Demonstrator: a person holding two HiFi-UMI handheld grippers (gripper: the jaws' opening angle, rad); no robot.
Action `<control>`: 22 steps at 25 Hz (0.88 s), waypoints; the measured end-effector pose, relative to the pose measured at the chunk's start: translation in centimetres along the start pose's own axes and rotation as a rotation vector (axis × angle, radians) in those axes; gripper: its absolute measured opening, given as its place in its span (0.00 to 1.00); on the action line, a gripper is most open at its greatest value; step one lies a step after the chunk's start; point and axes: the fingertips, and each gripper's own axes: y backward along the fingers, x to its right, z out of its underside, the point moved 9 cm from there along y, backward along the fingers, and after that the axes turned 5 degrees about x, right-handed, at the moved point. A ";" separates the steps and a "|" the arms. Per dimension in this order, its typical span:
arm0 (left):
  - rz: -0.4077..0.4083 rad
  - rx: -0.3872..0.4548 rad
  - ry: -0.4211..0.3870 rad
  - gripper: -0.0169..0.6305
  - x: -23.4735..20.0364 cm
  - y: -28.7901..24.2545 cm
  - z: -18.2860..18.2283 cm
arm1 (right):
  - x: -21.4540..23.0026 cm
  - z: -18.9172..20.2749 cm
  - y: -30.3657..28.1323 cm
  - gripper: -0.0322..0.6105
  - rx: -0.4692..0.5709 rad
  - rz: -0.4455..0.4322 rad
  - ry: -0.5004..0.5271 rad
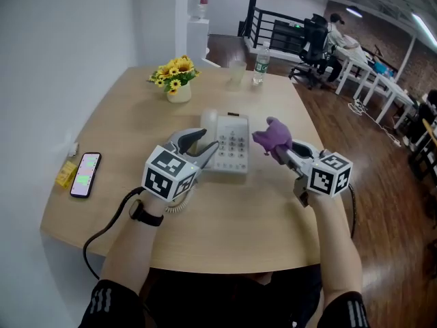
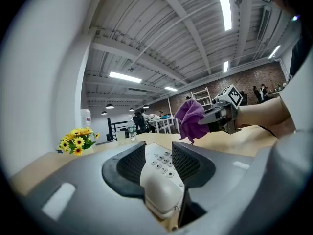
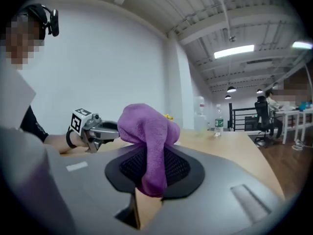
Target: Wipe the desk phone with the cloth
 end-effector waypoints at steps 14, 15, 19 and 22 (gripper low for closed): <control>0.025 -0.015 0.013 0.28 0.5 -0.3 0.2 | 1.1 3.4 1.3 0.17 0.098 0.075 0.023; 0.025 -0.017 0.013 0.28 0.5 -0.3 0.3 | 1.2 3.5 1.6 0.17 0.104 0.075 0.014; 0.018 -0.020 0.018 0.28 0.4 -0.3 0.4 | 1.5 3.5 1.9 0.17 0.099 0.080 0.022; 0.018 -0.019 0.016 0.28 0.3 -0.2 0.4 | 1.4 3.5 1.9 0.17 0.089 0.078 0.038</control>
